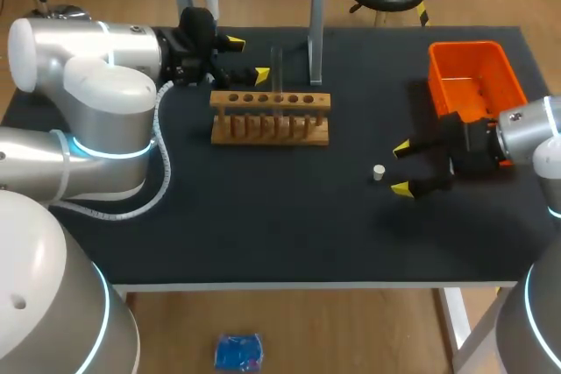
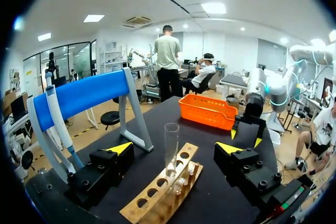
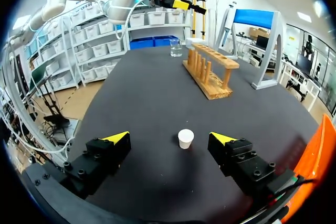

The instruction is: Invert the test tube, pick up the pipette, mount the tip to pipette, aspirate from beaker and dispense into the tube, eject the tip, return the pipette, and cap with the stopper.

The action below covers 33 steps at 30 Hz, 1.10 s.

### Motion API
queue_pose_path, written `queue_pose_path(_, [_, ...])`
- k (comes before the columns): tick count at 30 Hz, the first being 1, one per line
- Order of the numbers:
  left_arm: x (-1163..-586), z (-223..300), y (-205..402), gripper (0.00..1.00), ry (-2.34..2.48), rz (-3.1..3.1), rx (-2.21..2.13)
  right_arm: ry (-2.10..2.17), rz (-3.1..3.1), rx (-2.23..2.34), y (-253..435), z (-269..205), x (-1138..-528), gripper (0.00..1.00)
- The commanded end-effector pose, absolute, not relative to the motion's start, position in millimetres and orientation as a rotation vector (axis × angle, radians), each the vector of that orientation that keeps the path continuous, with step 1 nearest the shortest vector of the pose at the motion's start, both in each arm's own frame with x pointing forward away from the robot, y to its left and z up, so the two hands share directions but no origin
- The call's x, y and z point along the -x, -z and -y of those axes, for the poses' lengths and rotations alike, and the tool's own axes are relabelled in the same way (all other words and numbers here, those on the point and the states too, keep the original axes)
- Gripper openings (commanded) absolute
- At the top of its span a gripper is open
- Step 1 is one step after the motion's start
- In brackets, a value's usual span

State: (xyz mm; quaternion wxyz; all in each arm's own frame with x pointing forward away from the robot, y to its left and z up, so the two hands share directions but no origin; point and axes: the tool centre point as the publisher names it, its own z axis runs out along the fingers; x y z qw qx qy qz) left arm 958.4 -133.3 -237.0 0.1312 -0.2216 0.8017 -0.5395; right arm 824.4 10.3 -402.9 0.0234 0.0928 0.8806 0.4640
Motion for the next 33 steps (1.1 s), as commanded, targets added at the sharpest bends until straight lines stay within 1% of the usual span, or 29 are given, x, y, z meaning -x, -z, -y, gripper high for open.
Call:
queue_pose_path(1, [-958.3,133.6,237.7,1.00,1.568,-2.325,0.644,-1.428,-2.728,-0.283,407.8,-15.5,-828.9,0.97])
queue_pose_path(4, [-958.3,133.6,237.7,1.00,1.568,-2.325,0.644,-1.423,-2.726,-0.282,409.6,-17.6,-831.2,0.91])
queue_pose_path(6, [-958.3,133.6,237.7,1.00,1.568,-2.325,0.644,-1.413,-2.725,-0.278,411.1,-18.8,-832.2,0.81])
queue_pose_path(9, [-958.3,133.6,237.7,1.00,1.568,-2.325,0.644,-1.404,-2.725,-0.275,412.8,-20.3,-833.1,0.75])
queue_pose_path(11, [-958.3,133.6,237.7,1.00,1.568,-2.325,0.644,-1.401,-2.725,-0.276,413.9,-21.2,-833.9,0.77])
queue_pose_path(17, [-958.3,133.6,237.7,1.00,1.568,-2.325,0.644,-1.395,-2.725,-0.275,415.7,-24.1,-836.3,0.71])
queue_pose_path(18, [-958.3,133.6,237.7,1.00,1.568,-2.325,0.644,-1.394,-2.725,-0.276,415.9,-24.7,-836.9,0.73])
queue_pose_path(19, [-958.3,133.6,237.7,1.00,1.568,-2.325,0.644,-1.394,-2.724,-0.277,416.2,-25.1,-837.5,0.71])
queue_pose_path(20, [-958.3,133.6,237.7,1.00,1.568,-2.325,0.644,-1.393,-2.724,-0.277,416.5,-25.5,-837.8,0.71])
queue_pose_path(24, [-958.3,133.6,237.7,1.00,1.568,-2.325,0.644,-1.388,-2.724,-0.279,418.3,-27.5,-840.0,0.65])
queue_pose_path(26, [-958.3,133.6,237.7,1.00,1.568,-2.325,0.644,-1.387,-2.724,-0.279,418.9,-28.4,-840.5,0.60])
queue_pose_path(28, [-958.3,133.6,237.7,1.00,1.568,-2.325,0.644,-1.386,-2.725,-0.280,420.1,-29.1,-841.5,0.50])
queue_pose_path(33, [-958.3,133.6,237.7,1.00,1.568,-2.325,0.644,-1.382,-2.726,-0.285,422.4,-30.1,-843.8,0.49])
